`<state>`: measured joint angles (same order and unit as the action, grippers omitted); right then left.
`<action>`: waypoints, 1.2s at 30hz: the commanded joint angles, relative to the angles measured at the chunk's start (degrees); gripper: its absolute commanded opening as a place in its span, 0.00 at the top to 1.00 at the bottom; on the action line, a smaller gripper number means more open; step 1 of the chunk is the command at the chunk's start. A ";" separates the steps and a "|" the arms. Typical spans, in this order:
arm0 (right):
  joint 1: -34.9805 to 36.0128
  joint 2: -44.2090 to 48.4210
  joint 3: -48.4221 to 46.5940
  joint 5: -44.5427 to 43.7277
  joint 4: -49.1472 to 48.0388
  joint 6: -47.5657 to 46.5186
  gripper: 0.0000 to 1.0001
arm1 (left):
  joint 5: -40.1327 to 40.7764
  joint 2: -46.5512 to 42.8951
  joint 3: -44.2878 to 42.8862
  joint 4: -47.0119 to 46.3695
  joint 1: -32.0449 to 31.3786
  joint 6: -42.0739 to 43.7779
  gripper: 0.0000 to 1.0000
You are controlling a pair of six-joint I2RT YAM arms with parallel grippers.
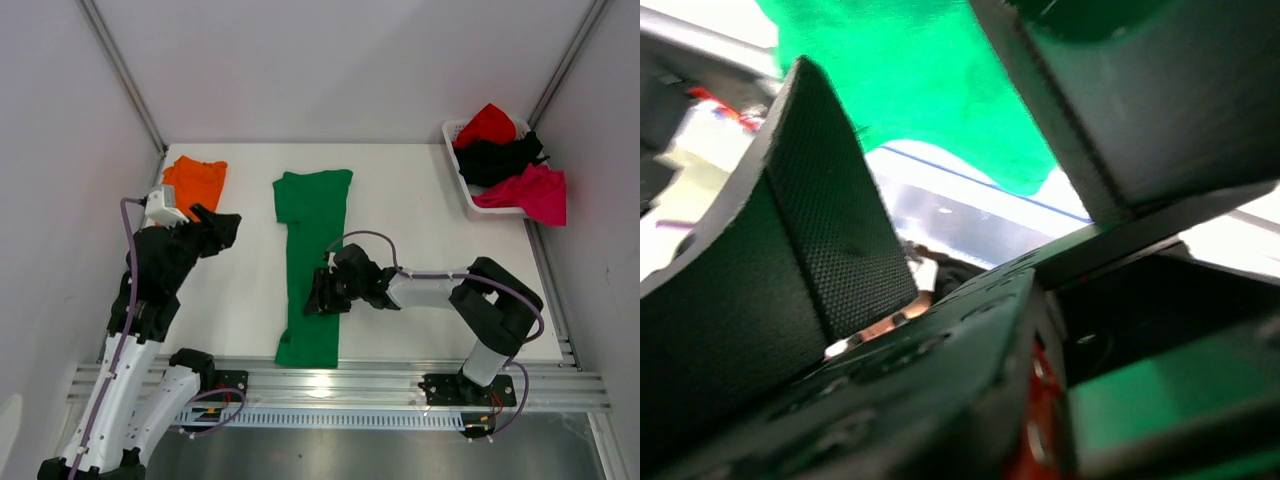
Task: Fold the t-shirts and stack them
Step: Fold the tshirt
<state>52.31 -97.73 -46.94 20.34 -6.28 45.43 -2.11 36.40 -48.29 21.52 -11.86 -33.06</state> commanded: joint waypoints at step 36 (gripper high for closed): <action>9.47 36.66 39.55 0.40 -22.09 20.14 0.34 | -26.46 -15.74 23.94 6.78 -0.62 -11.94 0.33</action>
<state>60.38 -59.68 -8.19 20.43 -21.87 64.12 -26.35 21.32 -24.49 27.75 -12.01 -43.64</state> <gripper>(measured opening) 0.664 0.676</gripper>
